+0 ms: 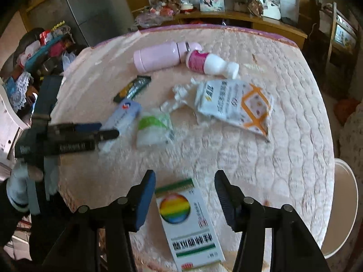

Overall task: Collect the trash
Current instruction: 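Grasp the blue-white medicine box with the left gripper while the right grasps the rainbow medicine box, then carry both medicine boxes over the white bucket and open both grippers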

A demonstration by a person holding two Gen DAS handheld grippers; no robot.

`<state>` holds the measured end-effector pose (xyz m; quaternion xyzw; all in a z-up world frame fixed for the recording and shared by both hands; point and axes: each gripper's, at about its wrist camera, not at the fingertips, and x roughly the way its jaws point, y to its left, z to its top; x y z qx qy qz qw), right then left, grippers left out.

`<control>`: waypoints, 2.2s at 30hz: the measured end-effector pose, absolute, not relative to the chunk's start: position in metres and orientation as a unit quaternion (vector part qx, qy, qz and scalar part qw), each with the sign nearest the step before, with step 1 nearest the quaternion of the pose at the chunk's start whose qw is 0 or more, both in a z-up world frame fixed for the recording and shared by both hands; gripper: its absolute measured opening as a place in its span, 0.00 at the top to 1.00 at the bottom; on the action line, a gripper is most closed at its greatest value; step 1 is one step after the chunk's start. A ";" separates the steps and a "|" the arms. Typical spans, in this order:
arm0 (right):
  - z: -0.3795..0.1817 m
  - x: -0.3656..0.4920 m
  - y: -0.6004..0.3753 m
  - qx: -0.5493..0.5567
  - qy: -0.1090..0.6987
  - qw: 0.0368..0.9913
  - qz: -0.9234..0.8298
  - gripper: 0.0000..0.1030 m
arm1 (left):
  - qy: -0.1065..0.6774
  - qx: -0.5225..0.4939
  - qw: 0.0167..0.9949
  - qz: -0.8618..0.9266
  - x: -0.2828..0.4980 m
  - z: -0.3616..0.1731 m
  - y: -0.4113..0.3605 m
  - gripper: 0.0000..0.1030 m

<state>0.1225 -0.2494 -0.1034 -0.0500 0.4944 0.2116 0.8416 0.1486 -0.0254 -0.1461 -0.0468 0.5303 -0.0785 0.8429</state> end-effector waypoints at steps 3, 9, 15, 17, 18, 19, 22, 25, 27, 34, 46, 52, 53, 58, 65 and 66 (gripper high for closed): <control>-0.108 0.114 -0.251 -0.062 0.503 0.835 0.213 0.36 | 0.531 -0.040 0.843 -0.077 0.155 -0.147 -0.031 0.37; -0.140 0.098 -0.250 -0.101 0.533 0.816 0.202 0.24 | 0.525 -0.006 0.849 -0.061 0.162 -0.151 -0.037 0.38; -0.144 0.094 -0.264 -0.062 0.515 0.833 0.191 0.49 | 0.514 -0.029 0.855 -0.065 0.148 -0.142 -0.024 0.56; -0.136 0.092 -0.268 -0.057 0.503 0.841 0.192 0.49 | 0.506 -0.029 0.859 -0.068 0.142 -0.136 -0.026 0.56; -0.131 0.090 -0.271 -0.055 0.496 0.845 0.192 0.49 | 0.503 -0.032 0.861 -0.075 0.138 -0.131 -0.027 0.56; -0.126 0.089 -0.273 -0.052 0.490 0.849 0.192 0.49 | 0.498 -0.036 0.862 -0.080 0.135 -0.126 -0.030 0.56; -0.113 0.087 -0.284 -0.040 0.475 0.859 0.187 0.49 | 0.488 -0.034 0.866 -0.098 0.126 -0.113 -0.044 0.56; -0.101 0.085 -0.290 -0.029 0.465 0.866 0.179 0.49 | 0.483 -0.023 0.867 -0.120 0.117 -0.104 -0.064 0.56; -0.096 0.081 -0.298 -0.024 0.461 0.870 0.171 0.49 | 0.481 -0.019 0.866 -0.136 0.114 -0.100 -0.080 0.56; -0.086 0.075 -0.333 0.002 0.449 0.883 0.134 0.49 | 0.471 0.005 0.864 -0.176 0.109 -0.088 -0.137 0.56; -0.078 0.057 -0.405 0.046 0.438 0.895 0.074 0.49 | 0.463 0.043 0.858 -0.219 0.106 -0.084 -0.213 0.56; -0.079 0.052 -0.435 0.070 0.434 0.897 0.049 0.49 | 0.458 0.056 0.856 -0.235 0.104 -0.083 -0.240 0.56; -0.080 0.051 -0.439 0.073 0.434 0.897 0.046 0.49 | 0.457 0.058 0.856 -0.237 0.105 -0.083 -0.246 0.56; -0.095 0.052 -0.450 0.079 0.453 0.887 0.041 0.51 | 0.466 0.059 0.849 -0.242 0.107 -0.089 -0.256 0.56; -0.103 0.045 -0.450 0.088 0.480 0.870 0.067 0.48 | 0.475 0.064 0.844 -0.241 0.106 -0.094 -0.256 0.56; -0.102 0.043 -0.449 0.087 0.483 0.869 0.067 0.47 | 0.475 0.062 0.844 -0.241 0.106 -0.094 -0.255 0.56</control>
